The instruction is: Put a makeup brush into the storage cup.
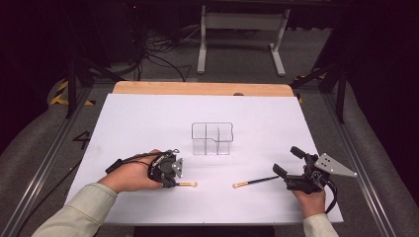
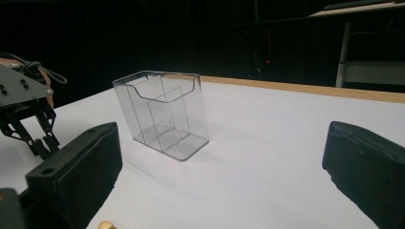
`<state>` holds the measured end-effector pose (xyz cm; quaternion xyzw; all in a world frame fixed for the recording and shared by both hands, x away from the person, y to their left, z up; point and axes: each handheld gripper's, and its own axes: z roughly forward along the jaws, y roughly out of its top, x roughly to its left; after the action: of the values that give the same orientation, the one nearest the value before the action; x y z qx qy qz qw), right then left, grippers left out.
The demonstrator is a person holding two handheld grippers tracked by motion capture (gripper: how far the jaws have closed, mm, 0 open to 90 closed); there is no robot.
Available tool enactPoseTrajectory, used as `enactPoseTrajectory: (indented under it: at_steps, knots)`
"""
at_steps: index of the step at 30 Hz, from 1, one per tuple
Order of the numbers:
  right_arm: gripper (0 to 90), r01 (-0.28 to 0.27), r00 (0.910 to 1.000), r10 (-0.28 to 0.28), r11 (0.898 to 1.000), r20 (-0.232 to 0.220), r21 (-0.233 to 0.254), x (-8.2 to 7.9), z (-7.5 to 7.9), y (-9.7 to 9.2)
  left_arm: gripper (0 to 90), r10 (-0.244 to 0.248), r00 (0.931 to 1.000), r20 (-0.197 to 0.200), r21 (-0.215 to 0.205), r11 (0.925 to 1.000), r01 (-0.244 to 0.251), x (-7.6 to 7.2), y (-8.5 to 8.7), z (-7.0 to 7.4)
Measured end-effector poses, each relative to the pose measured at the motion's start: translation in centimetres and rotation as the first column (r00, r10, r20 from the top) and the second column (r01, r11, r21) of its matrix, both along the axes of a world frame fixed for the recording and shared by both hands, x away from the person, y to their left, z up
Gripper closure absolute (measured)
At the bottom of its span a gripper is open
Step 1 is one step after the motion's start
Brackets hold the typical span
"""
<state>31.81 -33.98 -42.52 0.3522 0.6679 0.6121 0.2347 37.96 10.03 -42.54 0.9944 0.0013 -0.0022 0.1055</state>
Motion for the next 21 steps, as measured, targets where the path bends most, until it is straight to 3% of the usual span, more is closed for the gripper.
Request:
enactPoseTrajectory:
  at_steps: [12, 21]
  knots:
    - [0.5, 0.003, 1.0000, -0.003, 1.000, -0.002, -0.002, 0.0, 0.0, 0.0, 82.6, -0.001, 0.9999, -0.014, -0.046, 0.9989, 0.000, -0.2, -0.2, 1.2]
    - [0.6, 0.003, 1.0000, -0.003, 1.000, -0.005, -0.004, 0.0, -0.1, 0.0, 82.6, 0.010, 0.9999, -0.011, -0.137, 0.9905, -0.012, -0.5, -0.2, 2.5]
